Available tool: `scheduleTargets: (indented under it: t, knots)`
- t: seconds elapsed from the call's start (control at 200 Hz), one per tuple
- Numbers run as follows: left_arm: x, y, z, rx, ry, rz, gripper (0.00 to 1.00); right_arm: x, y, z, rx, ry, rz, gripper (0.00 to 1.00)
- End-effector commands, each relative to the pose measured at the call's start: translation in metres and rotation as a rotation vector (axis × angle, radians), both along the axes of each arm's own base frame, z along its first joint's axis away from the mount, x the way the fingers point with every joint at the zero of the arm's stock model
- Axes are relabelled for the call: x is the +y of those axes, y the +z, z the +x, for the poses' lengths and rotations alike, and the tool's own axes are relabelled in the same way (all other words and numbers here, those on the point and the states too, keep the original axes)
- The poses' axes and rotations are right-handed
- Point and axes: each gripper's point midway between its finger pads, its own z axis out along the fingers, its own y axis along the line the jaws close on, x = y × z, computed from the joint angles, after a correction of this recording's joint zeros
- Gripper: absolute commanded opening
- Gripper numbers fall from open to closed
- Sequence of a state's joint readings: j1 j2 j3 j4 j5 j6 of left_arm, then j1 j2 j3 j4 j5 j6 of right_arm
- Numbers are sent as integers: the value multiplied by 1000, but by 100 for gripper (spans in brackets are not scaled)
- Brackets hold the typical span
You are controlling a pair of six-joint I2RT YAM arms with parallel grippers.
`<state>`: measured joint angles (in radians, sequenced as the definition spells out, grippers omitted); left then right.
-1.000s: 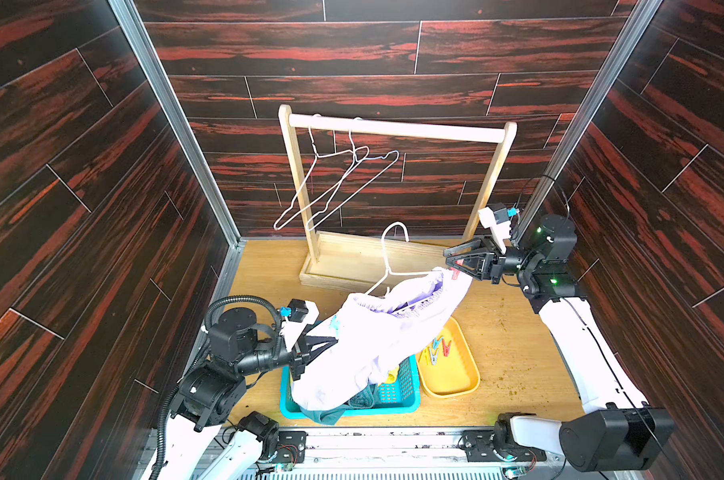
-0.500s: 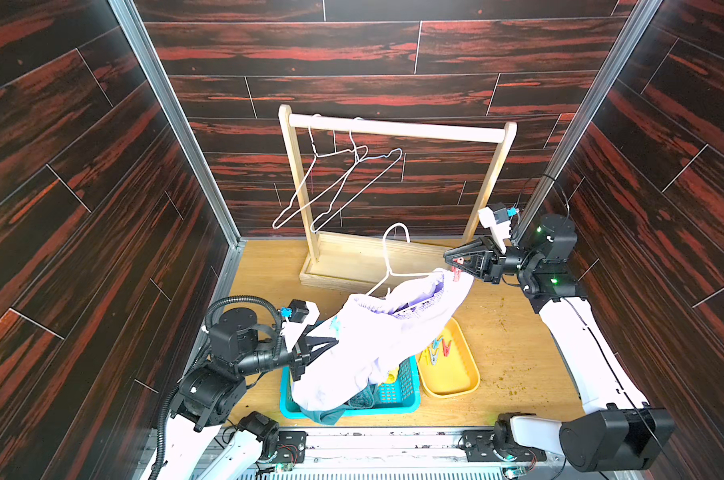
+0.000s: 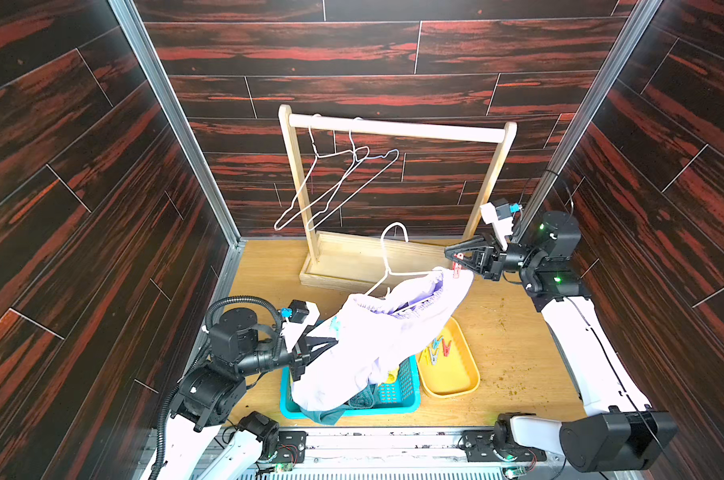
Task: Remove the clothespins securing shorts to the hanger
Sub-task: Remove the clothespin from the hanger.
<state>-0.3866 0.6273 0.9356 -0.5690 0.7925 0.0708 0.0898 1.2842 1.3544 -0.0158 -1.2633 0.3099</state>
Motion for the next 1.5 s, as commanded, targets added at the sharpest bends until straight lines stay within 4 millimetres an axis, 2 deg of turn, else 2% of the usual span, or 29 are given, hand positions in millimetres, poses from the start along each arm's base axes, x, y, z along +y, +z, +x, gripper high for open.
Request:
scheduleTargets:
  t: [0.0,0.401,0.646,0.737,0.757,0.837,1.022,1.318,1.498]
  knots:
    - [0,11,-4,-53,-15,-9,0,-2,20,-10,-71,-54,3,0]
    - [0,8,-6,-45,-21,-7,0,-9,36,-10,-140,-198,19,0]
    - [-3,10,-10,-49,-54,-13,0,-2,32,-19,-104,-63,29,0]
    - [-4,13,-9,-55,-68,-12,0,5,28,-31,-111,31,24,0]
    - [-4,7,-11,-25,-69,1,0,6,27,-33,-112,45,23,0]
    - [-4,6,-10,-20,-73,7,0,11,25,-39,-116,90,21,0]
    - [-6,1,-8,-6,-82,23,0,13,29,-41,-143,95,17,0]
    - [0,3,-5,-34,-24,10,0,5,27,-14,-142,-156,-24,0]
    - [2,5,-3,-51,10,-13,0,-15,36,-12,-187,-400,-10,0]
